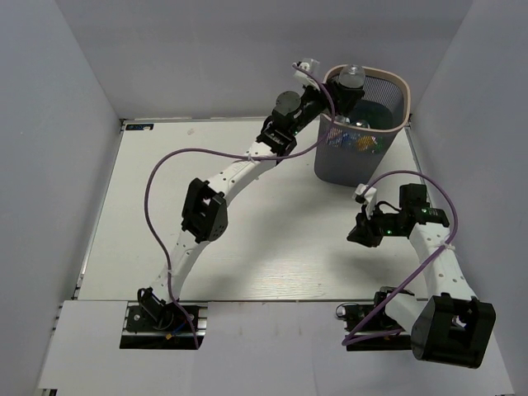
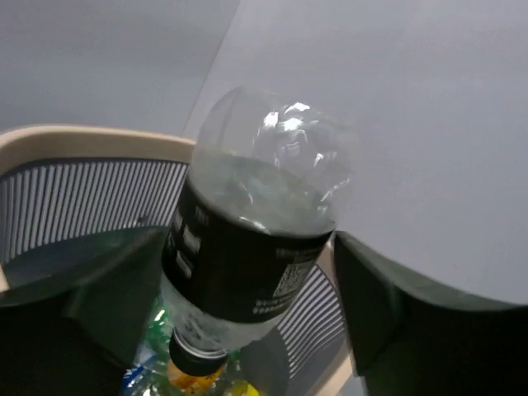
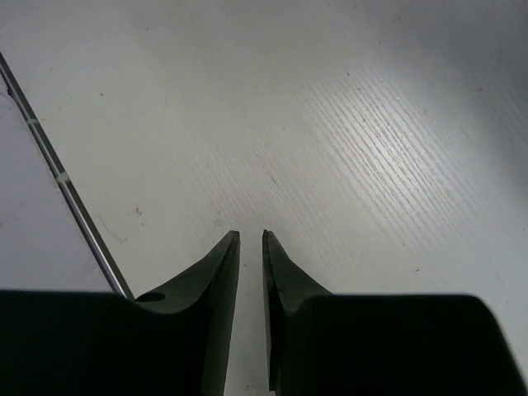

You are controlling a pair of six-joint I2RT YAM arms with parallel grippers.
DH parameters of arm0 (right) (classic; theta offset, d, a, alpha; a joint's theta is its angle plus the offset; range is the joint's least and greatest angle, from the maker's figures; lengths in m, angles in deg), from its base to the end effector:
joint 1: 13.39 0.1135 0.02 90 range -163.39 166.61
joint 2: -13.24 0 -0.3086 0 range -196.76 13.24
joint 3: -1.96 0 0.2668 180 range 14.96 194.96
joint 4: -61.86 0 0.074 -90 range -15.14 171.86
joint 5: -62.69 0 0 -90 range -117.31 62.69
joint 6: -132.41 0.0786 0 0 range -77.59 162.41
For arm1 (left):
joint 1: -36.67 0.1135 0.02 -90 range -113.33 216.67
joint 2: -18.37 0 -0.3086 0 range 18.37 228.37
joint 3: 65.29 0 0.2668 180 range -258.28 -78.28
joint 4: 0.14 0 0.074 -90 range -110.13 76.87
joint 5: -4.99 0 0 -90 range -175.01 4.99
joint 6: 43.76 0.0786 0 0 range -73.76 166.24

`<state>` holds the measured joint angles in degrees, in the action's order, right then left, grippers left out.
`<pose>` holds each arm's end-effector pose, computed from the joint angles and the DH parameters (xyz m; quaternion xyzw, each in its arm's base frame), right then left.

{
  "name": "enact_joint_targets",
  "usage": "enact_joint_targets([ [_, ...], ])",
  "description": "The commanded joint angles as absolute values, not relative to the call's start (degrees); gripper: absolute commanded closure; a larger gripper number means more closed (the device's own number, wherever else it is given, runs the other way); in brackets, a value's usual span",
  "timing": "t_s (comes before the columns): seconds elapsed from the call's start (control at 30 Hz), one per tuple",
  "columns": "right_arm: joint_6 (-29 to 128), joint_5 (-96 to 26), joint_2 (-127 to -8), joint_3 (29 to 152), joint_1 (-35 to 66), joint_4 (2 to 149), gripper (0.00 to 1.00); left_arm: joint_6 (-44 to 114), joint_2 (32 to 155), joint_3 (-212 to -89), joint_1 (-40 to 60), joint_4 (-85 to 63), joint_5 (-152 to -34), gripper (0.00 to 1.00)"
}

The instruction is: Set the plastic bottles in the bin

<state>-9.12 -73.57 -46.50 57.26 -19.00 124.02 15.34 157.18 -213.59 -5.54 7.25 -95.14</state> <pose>0.1861 0.0388 0.2416 -0.4246 0.7981 0.2486 0.3477 0.4797 -0.4538 0.4047 0.1290 0.5835 -0.5188 0.6114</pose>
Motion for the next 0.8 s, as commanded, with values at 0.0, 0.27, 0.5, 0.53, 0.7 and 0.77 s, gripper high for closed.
enact_joint_targets([
  [0.0, -8.3, -72.8, -47.0, 56.8, -18.5, 122.0, 0.75, 9.9, 154.3, -218.6, -6.3, 10.4, -92.4, 0.01],
  [0.27, -2.1, -70.6, -46.3, 55.3, -18.0, 116.6, 0.1, 9.9, 148.7, -214.5, -6.3, 11.3, -93.2, 0.01],
  [0.5, 14.0, -65.8, -49.2, 57.7, -16.6, 106.9, 0.1, 24.2, 126.7, -196.5, -6.3, -3.8, -96.4, 0.01],
  [0.53, 15.3, -64.7, -49.8, 57.9, -16.6, 105.8, 0.1, 28.4, 122.7, -192.0, -6.3, -5.8, -95.3, 0.01],
  [0.7, 26.3, -57.7, -49.2, 58.6, -16.8, 102.2, 0.1, 32.7, 98.0, -156.4, -5.2, -9.8, -86.9, 0.01],
  [0.77, 25.8, -57.5, -48.5, 58.2, -16.9, 101.6, 0.1, 33.4, 88.8, -146.2, -5.2, -12.9, -83.4, 0.01],
])
